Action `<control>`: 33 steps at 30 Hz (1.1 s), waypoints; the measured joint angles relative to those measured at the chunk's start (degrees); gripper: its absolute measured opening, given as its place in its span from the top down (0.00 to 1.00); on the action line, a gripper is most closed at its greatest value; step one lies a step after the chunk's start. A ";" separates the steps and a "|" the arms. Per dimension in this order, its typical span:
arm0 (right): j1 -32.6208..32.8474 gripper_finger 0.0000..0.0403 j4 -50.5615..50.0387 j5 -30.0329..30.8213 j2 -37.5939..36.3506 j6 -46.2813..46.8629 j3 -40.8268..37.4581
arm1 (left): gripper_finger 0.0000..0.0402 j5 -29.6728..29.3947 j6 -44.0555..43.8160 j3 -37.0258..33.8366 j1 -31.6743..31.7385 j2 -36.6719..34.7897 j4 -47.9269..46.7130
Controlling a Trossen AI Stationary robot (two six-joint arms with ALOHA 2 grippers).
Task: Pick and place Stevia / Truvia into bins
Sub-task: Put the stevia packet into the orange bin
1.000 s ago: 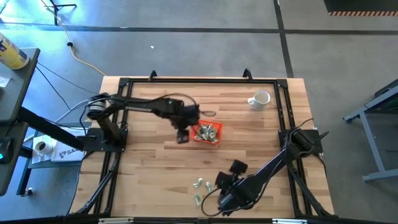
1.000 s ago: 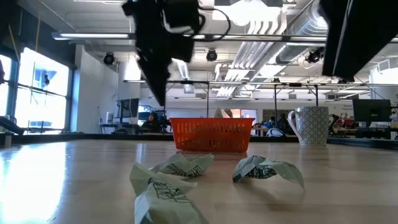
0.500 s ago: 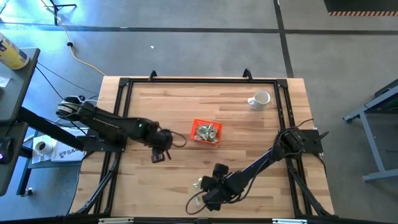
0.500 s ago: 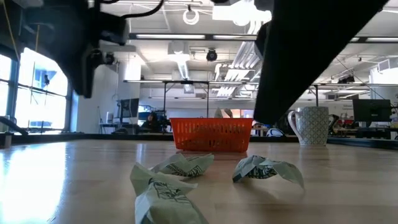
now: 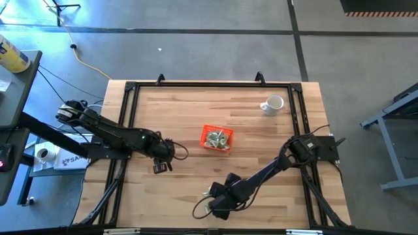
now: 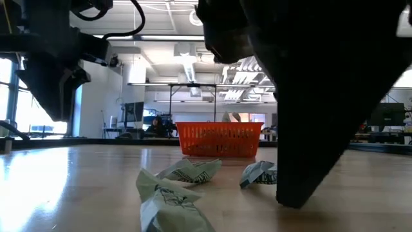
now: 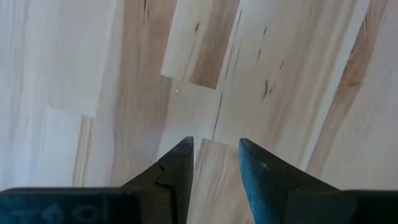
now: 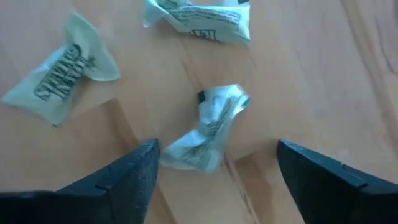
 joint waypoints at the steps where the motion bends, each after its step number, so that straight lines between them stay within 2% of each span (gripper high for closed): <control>1: -0.12 0.25 -0.31 -0.14 0.05 0.53 0.08 | 0.60 -0.38 0.47 0.00 0.00 0.00 0.00; 7: -1.90 0.48 1.27 -2.22 1.40 0.59 0.32 | 0.60 -2.32 0.99 0.00 0.02 0.00 -0.06; 16: -6.97 0.95 1.72 -3.79 0.71 -0.92 0.13 | 0.60 -2.39 0.92 0.00 0.02 0.00 -0.22; 21: -10.48 0.97 -3.15 2.34 -5.03 -2.41 -0.10 | 0.60 -2.40 0.11 0.00 0.02 0.02 -0.54; 26: -16.41 0.98 -13.07 11.30 -10.91 -6.33 -0.06 | 0.60 -0.93 -1.58 0.02 0.05 0.02 2.46; 28: -19.84 0.98 -14.67 11.84 -12.39 -9.94 0.00 | 0.60 2.50 -2.17 -0.34 0.05 0.02 7.01; 31: -24.59 0.99 -16.39 9.55 -13.00 -16.41 -0.01 | 0.60 8.16 -2.94 -1.88 0.04 0.04 16.11; 33: -26.70 0.98 -15.56 8.01 -12.83 -20.47 -0.03 | 0.60 9.92 -4.38 -3.04 0.02 0.04 22.89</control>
